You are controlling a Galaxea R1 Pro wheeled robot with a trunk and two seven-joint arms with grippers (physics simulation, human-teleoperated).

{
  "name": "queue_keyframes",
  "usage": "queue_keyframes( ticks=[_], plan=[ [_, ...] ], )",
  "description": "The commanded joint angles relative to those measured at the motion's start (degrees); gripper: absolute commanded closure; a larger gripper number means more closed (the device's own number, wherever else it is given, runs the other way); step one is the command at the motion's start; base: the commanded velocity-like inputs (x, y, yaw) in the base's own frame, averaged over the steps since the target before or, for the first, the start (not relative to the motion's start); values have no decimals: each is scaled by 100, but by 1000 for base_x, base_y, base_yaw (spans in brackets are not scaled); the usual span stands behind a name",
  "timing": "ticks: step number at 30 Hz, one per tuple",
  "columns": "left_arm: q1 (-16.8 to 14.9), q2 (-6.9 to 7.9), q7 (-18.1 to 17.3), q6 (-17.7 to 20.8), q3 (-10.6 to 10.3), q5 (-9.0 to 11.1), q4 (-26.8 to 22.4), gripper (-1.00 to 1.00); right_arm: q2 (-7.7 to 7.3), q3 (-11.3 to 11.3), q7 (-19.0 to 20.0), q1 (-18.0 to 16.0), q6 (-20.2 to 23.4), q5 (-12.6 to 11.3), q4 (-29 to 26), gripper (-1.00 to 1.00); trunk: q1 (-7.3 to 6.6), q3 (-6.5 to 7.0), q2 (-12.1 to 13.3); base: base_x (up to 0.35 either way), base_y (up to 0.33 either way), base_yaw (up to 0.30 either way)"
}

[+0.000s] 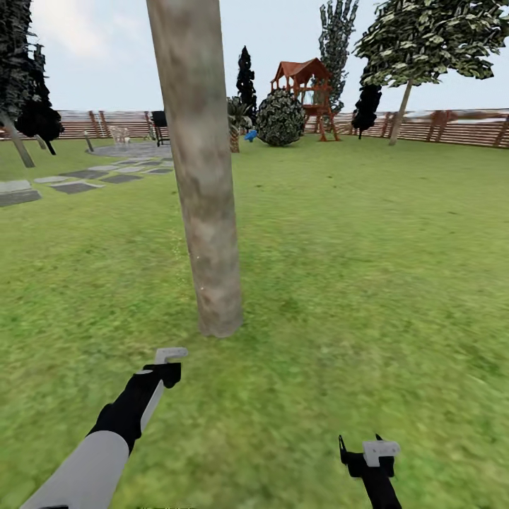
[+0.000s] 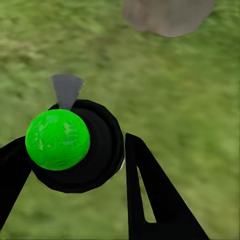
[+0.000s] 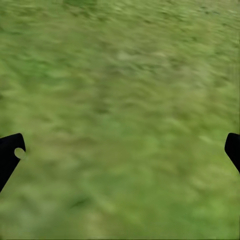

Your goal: In the garden, pick up the pesticide atomizer on the floor and spray pesticide onto both trees until each tree trunk is fully covered.

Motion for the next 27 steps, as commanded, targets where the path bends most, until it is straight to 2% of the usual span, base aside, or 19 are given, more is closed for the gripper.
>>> queue_keyframes(
  ticks=[1, 8, 13, 16, 20, 27],
  plan=[
    [0, -1, -5, 0, -1, 7, -3, 100, 0, 1, -3, 0, 0, 0, 0, -100, 0, 0, 0, 18, -32, 275],
    [-146, -130, -2, 81, -50, 7, -16, 100, 0, 1, -1, 0, 0, 0, -4, -100, 0, 0, 0, 3, -5, 77],
    [-470, -245, -41, 98, -90, 4, -2, 100, 0, 2, 6, 0, 0, 0, -8, -100, 0, 0, 0, 0, 0, 1],
    [-635, -306, -79, 103, -268, 13, 60, 100, 0, 9, 11, 0, 0, 6, -8, -100, 0, 0, 0, 0, 0, 0],
    [-622, -330, -83, 47, -400, 12, 28, 100, -1, 2, 11, 0, 0, 2, -9, -100, 0, 0, 0, 0, 0, 0],
    [-615, -333, -89, 26, -397, 23, 32, 100, 0, 1, -5, 0, 0, 1, -9, -100, 0, 0, 0, 234, 0, -28]
  ],
)
